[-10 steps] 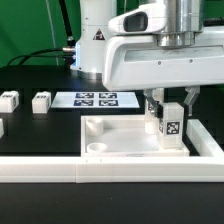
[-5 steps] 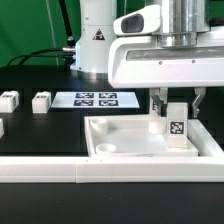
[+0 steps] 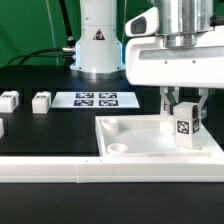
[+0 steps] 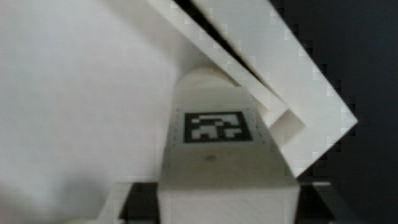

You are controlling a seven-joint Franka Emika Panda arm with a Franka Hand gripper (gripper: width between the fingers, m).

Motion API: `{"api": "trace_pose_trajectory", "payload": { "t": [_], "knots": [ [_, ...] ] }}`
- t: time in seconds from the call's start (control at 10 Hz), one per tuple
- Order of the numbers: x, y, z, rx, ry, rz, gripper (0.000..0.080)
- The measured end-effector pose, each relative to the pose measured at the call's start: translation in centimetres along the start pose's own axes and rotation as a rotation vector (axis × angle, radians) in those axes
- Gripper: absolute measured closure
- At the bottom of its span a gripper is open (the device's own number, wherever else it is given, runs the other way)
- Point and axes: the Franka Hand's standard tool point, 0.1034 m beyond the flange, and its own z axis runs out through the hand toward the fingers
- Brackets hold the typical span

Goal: Assemble square table

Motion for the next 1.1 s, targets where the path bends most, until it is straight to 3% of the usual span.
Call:
{"api": "trace_pose_trajectory", "payload": {
  "t": [0.4, 0.5, 0.6, 0.7, 0.8, 1.1],
  "knots": [
    [-0.04, 0.02, 0.01, 0.0, -0.001, 0.296, 0.0508],
    [-0.07, -0.03, 0.0, 0.002, -0.002, 0.311, 0.0477],
    [-0.08, -0.03, 0.01, 0.002, -0.002, 0.292, 0.0342],
    [-0.07, -0.03, 0.0, 0.002, -0.002, 0.256, 0.0342],
    [-0.01, -0.13, -0.06, 0.004, -0.001, 0.187, 0.019],
    [-0.19, -0.48, -0.14, 0.009, -0.002, -0.174, 0.0152]
  ]
}}
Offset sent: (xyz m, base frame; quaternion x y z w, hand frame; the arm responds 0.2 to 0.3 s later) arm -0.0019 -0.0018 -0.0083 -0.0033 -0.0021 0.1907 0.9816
